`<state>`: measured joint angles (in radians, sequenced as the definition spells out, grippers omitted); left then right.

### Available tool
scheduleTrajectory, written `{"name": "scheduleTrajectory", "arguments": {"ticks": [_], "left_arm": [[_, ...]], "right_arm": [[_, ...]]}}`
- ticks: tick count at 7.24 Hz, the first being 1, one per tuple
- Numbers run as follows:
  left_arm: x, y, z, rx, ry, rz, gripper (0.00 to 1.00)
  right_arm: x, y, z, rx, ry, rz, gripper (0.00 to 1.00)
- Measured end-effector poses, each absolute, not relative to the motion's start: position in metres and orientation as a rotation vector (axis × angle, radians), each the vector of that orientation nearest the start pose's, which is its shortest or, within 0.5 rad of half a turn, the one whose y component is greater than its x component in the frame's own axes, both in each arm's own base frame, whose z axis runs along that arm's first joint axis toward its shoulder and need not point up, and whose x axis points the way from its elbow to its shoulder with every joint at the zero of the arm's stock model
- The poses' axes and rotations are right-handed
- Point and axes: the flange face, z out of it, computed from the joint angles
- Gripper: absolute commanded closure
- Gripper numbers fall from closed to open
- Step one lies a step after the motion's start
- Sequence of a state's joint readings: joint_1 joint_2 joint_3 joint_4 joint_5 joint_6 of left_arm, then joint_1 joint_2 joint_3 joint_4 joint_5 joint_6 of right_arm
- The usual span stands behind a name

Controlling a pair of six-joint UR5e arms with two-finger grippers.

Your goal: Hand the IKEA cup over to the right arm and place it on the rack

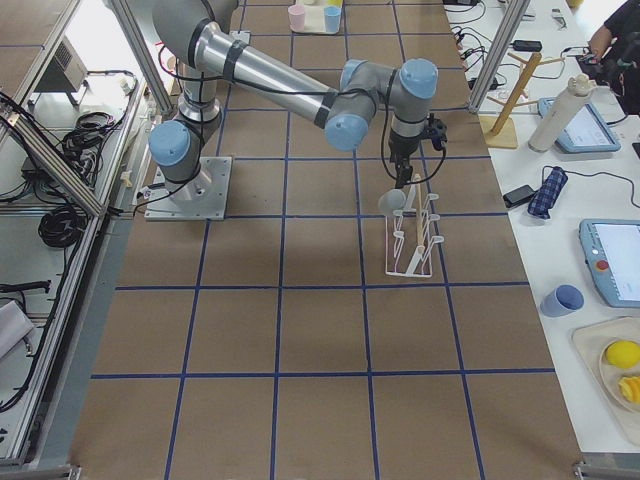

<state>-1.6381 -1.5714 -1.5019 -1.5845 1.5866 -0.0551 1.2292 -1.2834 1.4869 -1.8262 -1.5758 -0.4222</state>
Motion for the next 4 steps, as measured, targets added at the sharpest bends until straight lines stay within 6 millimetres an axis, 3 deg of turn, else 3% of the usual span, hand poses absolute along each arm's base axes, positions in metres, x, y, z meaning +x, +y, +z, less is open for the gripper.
{"name": "scheduleTrajectory", "arguments": {"ticks": [2,4], "left_arm": [[-0.162,-0.484,0.529,0.052,3.127,-0.111,0.00],[-0.120,-0.493,0.535,0.057,3.130,-0.128,0.00]], "right_arm": [[-0.016,-0.582,0.456,-0.197,3.160,-0.084,0.00],[0.069,-0.537,0.500,-0.229,3.150,-0.088,0.00]]}}
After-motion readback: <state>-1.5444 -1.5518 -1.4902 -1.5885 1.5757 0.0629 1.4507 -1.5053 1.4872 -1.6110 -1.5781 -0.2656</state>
